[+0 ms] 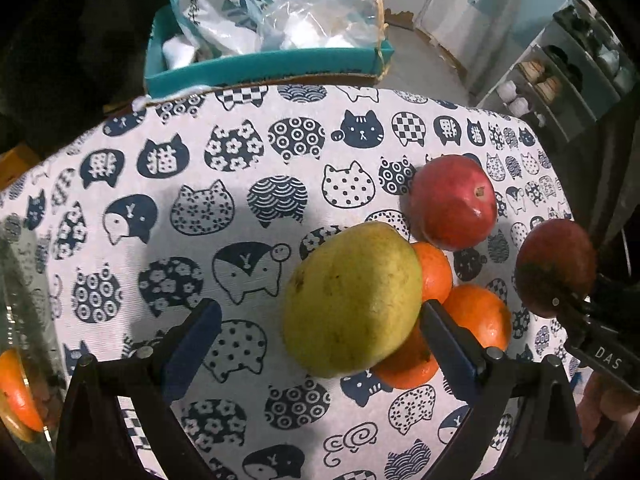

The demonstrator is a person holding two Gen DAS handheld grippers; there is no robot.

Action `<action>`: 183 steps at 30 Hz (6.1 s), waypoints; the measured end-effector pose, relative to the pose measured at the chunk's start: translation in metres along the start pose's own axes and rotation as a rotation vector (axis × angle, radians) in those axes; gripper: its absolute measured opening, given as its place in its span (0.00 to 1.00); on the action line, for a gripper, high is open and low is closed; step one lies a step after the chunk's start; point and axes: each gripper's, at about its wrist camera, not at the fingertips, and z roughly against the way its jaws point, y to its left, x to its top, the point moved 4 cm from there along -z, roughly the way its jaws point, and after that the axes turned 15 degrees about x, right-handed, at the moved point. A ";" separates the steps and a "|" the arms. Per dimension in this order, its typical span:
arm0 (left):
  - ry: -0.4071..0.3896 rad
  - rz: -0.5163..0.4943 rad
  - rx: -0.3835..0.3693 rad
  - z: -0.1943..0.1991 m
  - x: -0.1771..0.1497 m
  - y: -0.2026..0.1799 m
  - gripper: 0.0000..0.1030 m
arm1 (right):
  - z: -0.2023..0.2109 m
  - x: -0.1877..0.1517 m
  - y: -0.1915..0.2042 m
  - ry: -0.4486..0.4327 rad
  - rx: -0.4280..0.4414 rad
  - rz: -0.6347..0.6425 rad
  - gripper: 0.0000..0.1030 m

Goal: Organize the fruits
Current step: 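Move the left tool to the second yellow pear and close on it, then carry the pear in the left tool while the right tool carries the apple toward the bowl, then lower the pear into the green glass bowl and open the left tool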

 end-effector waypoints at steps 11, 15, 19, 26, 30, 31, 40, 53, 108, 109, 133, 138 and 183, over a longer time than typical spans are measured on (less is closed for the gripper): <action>0.042 -0.006 -0.096 -0.012 -0.004 -0.009 0.76 | -0.008 -0.002 0.002 0.017 0.010 -0.002 0.69; 0.029 -0.024 -0.083 -0.010 -0.005 -0.014 0.70 | -0.008 -0.003 0.003 0.017 0.008 0.000 0.69; 0.008 -0.029 -0.038 -0.006 -0.005 -0.013 0.70 | -0.005 -0.002 0.006 0.008 0.006 0.007 0.69; -0.037 -0.032 -0.006 0.010 -0.007 -0.005 0.68 | 0.004 -0.001 0.013 -0.007 -0.001 0.024 0.69; -0.052 -0.040 0.001 0.018 -0.008 -0.002 0.67 | 0.010 -0.001 0.019 -0.017 -0.003 0.040 0.69; -0.053 -0.043 -0.001 0.019 -0.009 -0.001 0.67 | 0.011 -0.001 0.020 -0.018 -0.002 0.041 0.69; -0.037 -0.014 -0.023 0.017 -0.015 0.005 0.68 | 0.013 -0.009 0.027 -0.013 0.004 0.052 0.69; -0.033 0.026 0.001 0.002 -0.014 0.010 0.75 | 0.013 -0.011 0.022 -0.007 0.011 0.040 0.69; -0.456 0.101 0.167 0.234 -0.056 0.109 0.74 | 0.139 0.009 0.191 -0.275 0.106 0.355 0.69; -0.460 0.106 0.170 0.236 -0.057 0.112 0.74 | 0.141 0.009 0.196 -0.278 0.110 0.362 0.69; -0.481 0.256 0.281 0.252 -0.081 0.217 0.74 | 0.112 0.015 0.309 -0.246 0.224 0.487 0.69; -0.459 0.294 0.296 0.244 -0.086 0.242 0.74 | 0.093 0.017 0.334 -0.215 0.251 0.501 0.69; -0.089 0.482 0.281 0.063 -0.086 0.349 0.74 | -0.117 -0.003 0.377 0.143 0.288 0.429 0.69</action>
